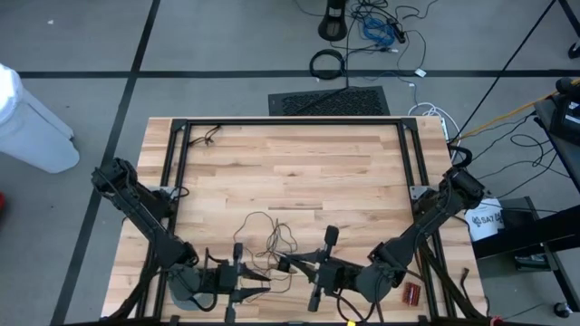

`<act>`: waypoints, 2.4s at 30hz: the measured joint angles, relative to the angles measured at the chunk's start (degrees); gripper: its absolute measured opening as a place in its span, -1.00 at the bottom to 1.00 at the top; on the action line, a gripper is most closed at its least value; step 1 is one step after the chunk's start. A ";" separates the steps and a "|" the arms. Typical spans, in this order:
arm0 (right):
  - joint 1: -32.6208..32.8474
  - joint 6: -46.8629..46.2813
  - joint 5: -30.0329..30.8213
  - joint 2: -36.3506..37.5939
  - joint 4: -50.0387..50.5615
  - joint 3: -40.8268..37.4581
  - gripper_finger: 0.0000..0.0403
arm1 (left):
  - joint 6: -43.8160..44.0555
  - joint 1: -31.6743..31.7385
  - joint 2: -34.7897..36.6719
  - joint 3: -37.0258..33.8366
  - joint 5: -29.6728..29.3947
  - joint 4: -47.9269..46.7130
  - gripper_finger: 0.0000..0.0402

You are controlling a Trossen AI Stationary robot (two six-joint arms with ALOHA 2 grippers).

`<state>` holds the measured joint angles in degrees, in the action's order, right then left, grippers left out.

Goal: Coil cords
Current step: Coil the black wire onto the spool

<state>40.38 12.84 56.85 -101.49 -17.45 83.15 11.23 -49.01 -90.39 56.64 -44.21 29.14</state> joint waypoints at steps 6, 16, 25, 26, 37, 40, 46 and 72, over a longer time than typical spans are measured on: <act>0.31 -0.04 -2.20 0.17 0.14 0.00 -1.00 | -1.14 -2.86 1.53 0.00 -5.91 -2.88 -0.51; 0.28 -0.08 -4.75 0.21 0.52 0.00 -1.00 | -3.00 -5.93 2.52 0.00 -13.12 -3.13 -0.63; 0.28 0.26 -4.51 0.38 0.78 0.00 -1.00 | 1.59 -5.48 0.86 0.00 -5.25 -2.97 -0.89; 0.28 0.02 -4.47 0.46 0.89 0.00 -1.00 | 3.92 -5.21 -0.06 0.00 -5.33 -2.96 -0.87; 1.18 -1.09 -4.38 0.62 1.30 0.00 -1.00 | -3.58 -5.03 -19.06 0.02 -14.47 27.60 -0.21; 1.98 -1.09 -4.25 0.80 1.37 0.00 -1.00 | -5.78 -5.04 -20.93 0.03 -16.79 31.00 -0.07; 2.49 -0.56 -2.55 0.80 1.39 0.00 -1.00 | -6.08 -4.85 -24.23 2.72 -13.00 30.74 0.01; 3.02 -1.46 -2.74 0.80 1.43 0.00 -1.00 | -7.26 -2.81 -31.12 9.18 -18.15 28.43 -0.12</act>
<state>43.40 11.38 54.11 -100.68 -16.01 83.15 3.97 -51.81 -121.51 65.82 -62.36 57.57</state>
